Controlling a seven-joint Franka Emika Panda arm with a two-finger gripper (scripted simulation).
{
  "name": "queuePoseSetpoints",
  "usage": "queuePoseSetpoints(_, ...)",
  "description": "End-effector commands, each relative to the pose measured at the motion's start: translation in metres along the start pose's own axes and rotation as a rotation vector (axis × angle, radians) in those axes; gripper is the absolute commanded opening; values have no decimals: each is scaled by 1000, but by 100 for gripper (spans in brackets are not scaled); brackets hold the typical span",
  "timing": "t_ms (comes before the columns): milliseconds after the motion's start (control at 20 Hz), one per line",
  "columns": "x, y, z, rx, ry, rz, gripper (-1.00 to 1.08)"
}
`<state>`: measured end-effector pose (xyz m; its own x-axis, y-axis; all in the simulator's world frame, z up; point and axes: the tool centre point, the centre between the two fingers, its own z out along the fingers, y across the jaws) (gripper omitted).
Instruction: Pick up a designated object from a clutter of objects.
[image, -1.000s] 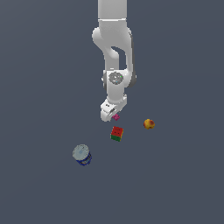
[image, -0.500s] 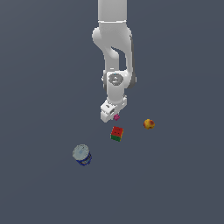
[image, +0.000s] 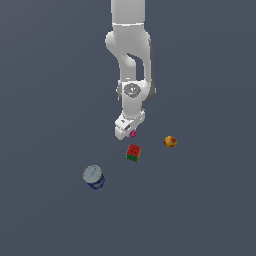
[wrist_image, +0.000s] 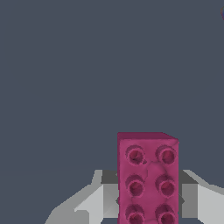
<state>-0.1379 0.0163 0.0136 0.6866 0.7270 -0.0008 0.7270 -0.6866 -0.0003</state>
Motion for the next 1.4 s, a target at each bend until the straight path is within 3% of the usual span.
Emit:
queuePoseSetpoints(0, -1, 2, -4, -1, 0, 0, -100)
queuePoseSetpoints(550, -10, 32, -50, -1, 0, 0, -100)
queuePoseSetpoints(1350, -34, 112, -176, 1, 3, -1, -100)
